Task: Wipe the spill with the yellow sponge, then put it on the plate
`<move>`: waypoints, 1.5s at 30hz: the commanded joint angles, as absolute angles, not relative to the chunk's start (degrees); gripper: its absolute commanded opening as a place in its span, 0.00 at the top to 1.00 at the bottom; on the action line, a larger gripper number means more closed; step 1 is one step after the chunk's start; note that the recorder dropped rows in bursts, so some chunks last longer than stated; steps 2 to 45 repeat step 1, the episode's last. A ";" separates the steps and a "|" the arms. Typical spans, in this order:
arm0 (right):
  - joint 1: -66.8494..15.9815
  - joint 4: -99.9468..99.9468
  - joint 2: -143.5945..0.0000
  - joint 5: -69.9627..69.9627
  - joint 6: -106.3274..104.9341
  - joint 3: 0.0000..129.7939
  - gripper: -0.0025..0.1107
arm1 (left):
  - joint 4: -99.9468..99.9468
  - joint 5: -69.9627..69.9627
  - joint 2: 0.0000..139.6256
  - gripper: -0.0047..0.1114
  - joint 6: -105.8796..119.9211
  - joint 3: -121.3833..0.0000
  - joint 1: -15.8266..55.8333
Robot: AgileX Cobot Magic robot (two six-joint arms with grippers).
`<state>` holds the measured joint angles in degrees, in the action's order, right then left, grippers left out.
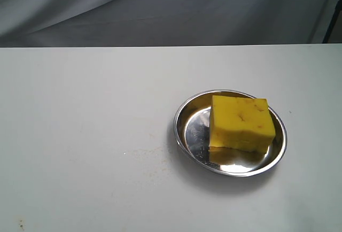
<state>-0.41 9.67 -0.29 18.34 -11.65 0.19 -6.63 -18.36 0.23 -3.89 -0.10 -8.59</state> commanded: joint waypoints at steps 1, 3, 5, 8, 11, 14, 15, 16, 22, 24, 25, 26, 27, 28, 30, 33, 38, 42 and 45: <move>-0.07 8.93 0.00 18.44 -11.96 0.00 0.98 | -6.60 -17.99 0.00 0.96 -4.10 0.00 -8.38; -0.07 8.93 0.00 18.44 -11.96 0.00 0.98 | -6.60 -17.99 0.00 0.96 -4.10 0.00 -8.38; -0.07 8.93 0.00 18.44 -11.96 0.00 0.98 | -6.60 -17.99 0.00 0.96 -4.10 0.00 -8.38; -0.07 8.93 0.00 18.44 -11.96 0.00 0.98 | -6.60 -17.99 0.00 0.96 -4.10 0.00 -8.38; -0.07 8.93 0.00 18.44 -11.96 0.00 0.98 | -6.60 -17.99 0.00 0.96 -4.10 0.00 -8.38; -0.07 8.93 0.00 18.44 -11.96 0.00 0.98 | -6.60 -17.99 0.00 0.96 -4.10 0.00 -8.38; -0.07 8.93 0.00 18.44 -11.96 0.00 0.98 | -6.60 -17.99 0.00 0.96 -4.10 0.00 -8.38; -0.07 8.93 0.00 18.44 -11.96 0.00 0.98 | -6.60 -17.99 0.00 0.96 -4.10 0.00 -8.38; -0.07 8.93 0.00 18.44 -11.96 0.00 0.98 | -6.60 -17.99 0.00 0.96 -4.10 0.00 -8.38; -0.07 8.93 0.00 18.44 -11.96 0.00 0.98 | -6.60 -17.99 0.00 0.96 -4.10 0.00 -8.38; -0.07 8.93 0.00 18.44 -11.96 0.00 0.98 | -6.60 -17.99 0.00 0.96 -4.10 0.00 -8.38; -0.07 8.93 0.00 18.44 -11.96 0.00 0.98 | -6.60 -17.99 0.00 0.96 -4.10 0.00 -8.38; -0.07 8.93 0.00 18.44 -11.96 0.00 0.98 | -6.60 -17.99 0.00 0.96 -4.10 0.00 -8.38; -0.07 8.93 0.00 18.44 -11.96 0.00 0.98 | -6.60 -17.99 0.00 0.96 -4.10 0.00 -8.38; -0.07 8.93 0.00 18.44 -11.96 0.00 0.98 | -6.60 -17.99 0.00 0.96 -4.10 0.00 -8.38; -0.07 8.93 0.00 18.44 -11.96 0.00 0.98 | -6.60 -17.99 0.00 0.96 -4.10 0.00 -8.38; -0.07 8.93 0.00 18.44 -11.96 0.00 0.98 | -6.60 -17.99 0.00 0.96 -4.10 0.00 -8.38; -0.07 8.93 0.00 18.44 -11.96 0.00 0.98 | -6.60 -17.99 0.00 0.96 -4.10 0.00 -8.38; -0.07 8.93 0.00 18.44 -11.96 0.00 0.98 | -6.60 -17.99 0.00 0.96 -4.10 0.00 -8.38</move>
